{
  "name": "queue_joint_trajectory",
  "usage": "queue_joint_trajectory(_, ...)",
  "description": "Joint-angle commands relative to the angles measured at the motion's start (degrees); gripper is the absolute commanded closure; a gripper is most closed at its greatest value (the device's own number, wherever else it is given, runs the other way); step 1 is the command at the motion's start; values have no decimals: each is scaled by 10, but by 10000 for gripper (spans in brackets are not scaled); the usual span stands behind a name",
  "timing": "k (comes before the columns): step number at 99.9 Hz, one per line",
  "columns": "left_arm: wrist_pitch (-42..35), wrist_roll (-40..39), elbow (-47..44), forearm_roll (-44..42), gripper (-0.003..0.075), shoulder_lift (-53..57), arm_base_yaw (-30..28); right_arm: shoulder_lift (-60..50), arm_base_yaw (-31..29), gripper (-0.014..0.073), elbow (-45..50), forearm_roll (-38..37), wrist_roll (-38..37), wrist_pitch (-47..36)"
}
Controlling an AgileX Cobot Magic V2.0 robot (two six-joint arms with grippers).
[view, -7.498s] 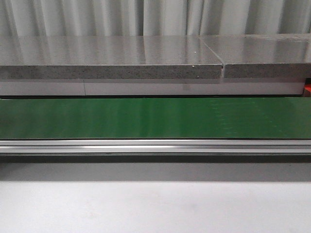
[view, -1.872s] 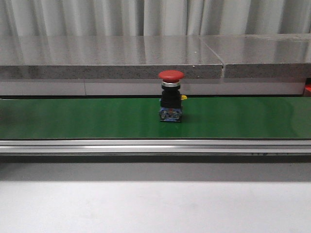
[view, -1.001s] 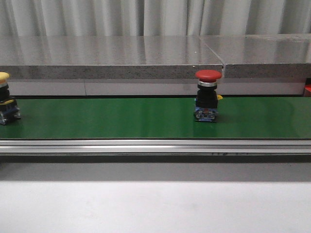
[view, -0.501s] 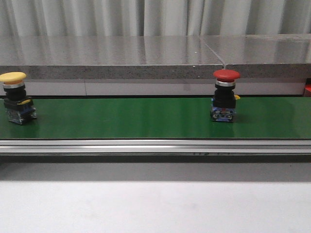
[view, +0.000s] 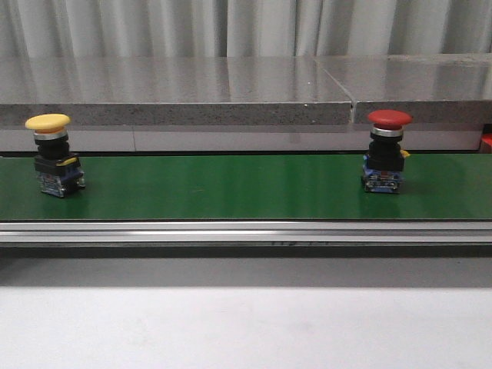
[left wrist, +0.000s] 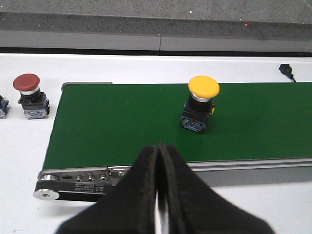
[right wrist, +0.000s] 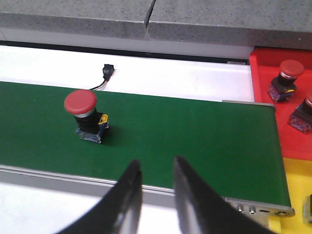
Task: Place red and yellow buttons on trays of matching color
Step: 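Move the right gripper above the red button riding the belt, then grasp the red button off the belt and lower it into the red tray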
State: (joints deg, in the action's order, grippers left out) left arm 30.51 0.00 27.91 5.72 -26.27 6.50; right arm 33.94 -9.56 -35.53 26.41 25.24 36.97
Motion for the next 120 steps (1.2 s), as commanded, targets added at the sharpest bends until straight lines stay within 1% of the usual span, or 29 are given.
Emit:
queue_joint_trajectory(1,-42,0,15,8,739,-2,5,0,0,99,-13,14,6,-24)
queue_joint_trajectory(7,-42,0,15,8,739,-2,5,0,0,-29,-13,14,6,-21)
queue_joint_trajectory(11,-42,0,15,8,739,-2,5,0,0,-76,-13,15,6,-21)
queue_joint_trajectory(19,-42,0,15,8,739,-2,5,0,0,-50,-13,20,6,-22)
queue_joint_trajectory(38,-42,0,15,8,739,-2,5,23,0,-52,-19,25,16,-22)
queue_joint_trajectory(47,-42,0,15,8,739,-2,5,68,0,-52,-34,25,33,-9)
queue_joint_trajectory(56,-42,0,15,8,739,-2,5,123,0,-52,-57,26,33,7)
queue_joint_trajectory(75,-42,0,15,8,739,-2,5,241,0,-52,-104,26,33,8)
queue_joint_trajectory(91,-42,0,15,8,739,-2,5,327,22,-52,-141,26,40,13)
queue_joint_trajectory(106,-42,0,15,8,739,-2,5,382,44,-52,-168,26,44,2)
queue_joint_trajectory(120,-42,0,15,8,739,-2,5,422,48,-52,-188,26,45,-24)
